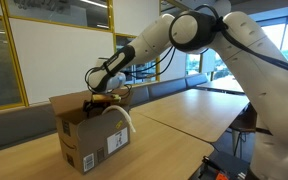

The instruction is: Put all the objects on the table into the box.

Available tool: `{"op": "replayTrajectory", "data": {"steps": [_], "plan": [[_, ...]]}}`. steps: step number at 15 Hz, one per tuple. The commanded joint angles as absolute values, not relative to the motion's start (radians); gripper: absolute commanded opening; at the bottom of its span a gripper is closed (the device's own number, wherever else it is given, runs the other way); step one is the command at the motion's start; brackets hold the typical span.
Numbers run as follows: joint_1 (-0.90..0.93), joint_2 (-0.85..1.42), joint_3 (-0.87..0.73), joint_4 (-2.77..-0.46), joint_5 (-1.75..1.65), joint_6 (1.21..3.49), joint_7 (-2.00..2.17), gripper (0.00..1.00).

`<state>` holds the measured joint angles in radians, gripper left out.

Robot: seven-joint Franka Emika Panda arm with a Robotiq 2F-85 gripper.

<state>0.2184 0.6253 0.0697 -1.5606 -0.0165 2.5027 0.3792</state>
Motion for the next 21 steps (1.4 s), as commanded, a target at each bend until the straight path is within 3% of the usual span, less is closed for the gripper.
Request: {"op": "replayTrajectory", "data": {"steps": [1,10,14,21], "plan": [[0.283,0.566,0.004,-1.563,-0.058,2.474,0.44,1.0],[0.376,0.191,-0.105,-1.831,-0.348,2.413,0.73,1.0],[0.291,-0.015,-0.063,-2.005,-0.441,2.381,0.816,1.0],[0.08,-0.314,-0.041,-2.312,-0.298,2.303,0.633,1.0]]}}
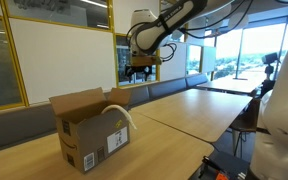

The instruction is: Put all the objects on the table into the box.

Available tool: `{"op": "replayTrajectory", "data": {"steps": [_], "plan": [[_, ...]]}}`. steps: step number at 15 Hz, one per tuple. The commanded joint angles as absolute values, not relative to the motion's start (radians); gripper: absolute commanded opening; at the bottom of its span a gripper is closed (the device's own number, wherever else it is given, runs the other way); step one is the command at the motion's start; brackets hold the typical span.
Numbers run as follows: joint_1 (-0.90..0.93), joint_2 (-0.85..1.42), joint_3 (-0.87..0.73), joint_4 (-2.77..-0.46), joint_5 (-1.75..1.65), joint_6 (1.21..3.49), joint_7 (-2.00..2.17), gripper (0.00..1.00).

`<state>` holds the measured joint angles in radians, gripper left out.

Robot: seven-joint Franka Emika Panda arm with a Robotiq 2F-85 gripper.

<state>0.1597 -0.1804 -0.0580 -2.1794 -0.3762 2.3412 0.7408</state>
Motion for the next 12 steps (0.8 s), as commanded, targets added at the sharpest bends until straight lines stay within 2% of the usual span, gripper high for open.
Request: {"op": "replayTrajectory", "data": {"steps": [1,5,9,12], "plan": [[0.059,-0.343,-0.045,-2.34,-0.266,2.273,0.581,1.0],[0.004,-0.424,-0.069,-2.375,-0.112,2.034,0.315,1.0],[-0.026,-0.48,-0.079,-2.356,-0.097,1.752,0.106,1.0],[-0.045,-0.517,-0.074,-2.355,-0.127,1.63,0.055,1.0]]}}
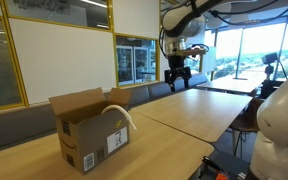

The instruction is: Put all the objects on the table into the box.

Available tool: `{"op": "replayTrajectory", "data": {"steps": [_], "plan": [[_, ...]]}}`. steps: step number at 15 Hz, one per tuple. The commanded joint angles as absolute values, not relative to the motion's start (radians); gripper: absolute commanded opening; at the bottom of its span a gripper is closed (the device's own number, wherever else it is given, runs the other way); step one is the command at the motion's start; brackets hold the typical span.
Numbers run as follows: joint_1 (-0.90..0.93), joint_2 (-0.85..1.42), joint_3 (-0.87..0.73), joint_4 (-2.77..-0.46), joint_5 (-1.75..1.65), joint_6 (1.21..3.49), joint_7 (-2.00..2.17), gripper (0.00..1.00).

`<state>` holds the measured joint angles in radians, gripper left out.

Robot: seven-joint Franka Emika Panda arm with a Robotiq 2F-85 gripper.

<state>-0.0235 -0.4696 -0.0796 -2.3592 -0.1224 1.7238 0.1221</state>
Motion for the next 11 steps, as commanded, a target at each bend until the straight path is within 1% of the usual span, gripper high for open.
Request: {"op": "replayTrajectory", "data": {"steps": [1,11], "plan": [[-0.051,-0.528,-0.073,-2.358,-0.135,1.612,0.051,1.0],[-0.06,-0.517,-0.069,-2.361,-0.126,1.614,0.062,1.0]]}}
